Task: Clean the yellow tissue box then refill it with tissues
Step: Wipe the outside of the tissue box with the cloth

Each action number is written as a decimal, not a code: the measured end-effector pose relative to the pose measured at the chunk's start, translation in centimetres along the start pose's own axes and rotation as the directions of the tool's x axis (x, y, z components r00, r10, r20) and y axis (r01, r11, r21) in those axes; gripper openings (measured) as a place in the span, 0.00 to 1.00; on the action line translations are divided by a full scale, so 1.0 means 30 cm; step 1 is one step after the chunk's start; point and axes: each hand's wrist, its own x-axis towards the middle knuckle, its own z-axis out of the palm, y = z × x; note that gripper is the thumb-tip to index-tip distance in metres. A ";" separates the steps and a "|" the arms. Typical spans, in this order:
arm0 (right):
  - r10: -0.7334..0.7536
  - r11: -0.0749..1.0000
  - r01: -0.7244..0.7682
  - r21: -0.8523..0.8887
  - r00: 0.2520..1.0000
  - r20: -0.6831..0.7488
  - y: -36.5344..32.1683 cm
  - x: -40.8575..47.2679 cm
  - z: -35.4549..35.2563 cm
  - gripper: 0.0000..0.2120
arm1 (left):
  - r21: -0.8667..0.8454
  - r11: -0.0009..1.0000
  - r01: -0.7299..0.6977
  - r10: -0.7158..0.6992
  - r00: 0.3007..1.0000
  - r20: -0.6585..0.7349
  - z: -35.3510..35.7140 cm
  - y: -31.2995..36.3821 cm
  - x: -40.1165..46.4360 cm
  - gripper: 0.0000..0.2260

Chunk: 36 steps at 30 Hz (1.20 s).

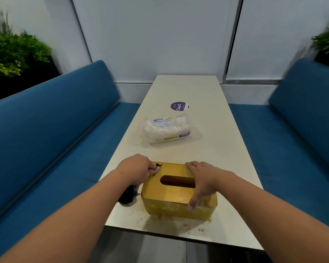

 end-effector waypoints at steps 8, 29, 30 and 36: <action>-0.011 1.000 0.011 -0.005 1.000 -0.011 -0.001 -0.004 0.000 0.66 | 0.072 0.997 0.023 -0.024 1.000 0.020 -0.020 0.010 0.097 0.18; -0.008 1.000 0.008 -0.002 1.000 -0.003 -0.002 -0.008 -0.002 0.67 | 0.032 0.999 -0.023 0.023 1.000 0.013 -0.011 -0.021 0.114 0.18; -0.007 1.000 0.007 -0.002 1.000 -0.003 -0.002 -0.008 -0.001 0.67 | 0.048 0.998 -0.044 0.044 0.999 0.003 -0.006 -0.022 0.107 0.17; -0.006 1.000 0.006 0.000 1.000 -0.004 -0.003 -0.008 -0.002 0.67 | 0.016 0.960 -0.280 0.277 0.955 0.107 0.017 -0.056 -0.049 0.14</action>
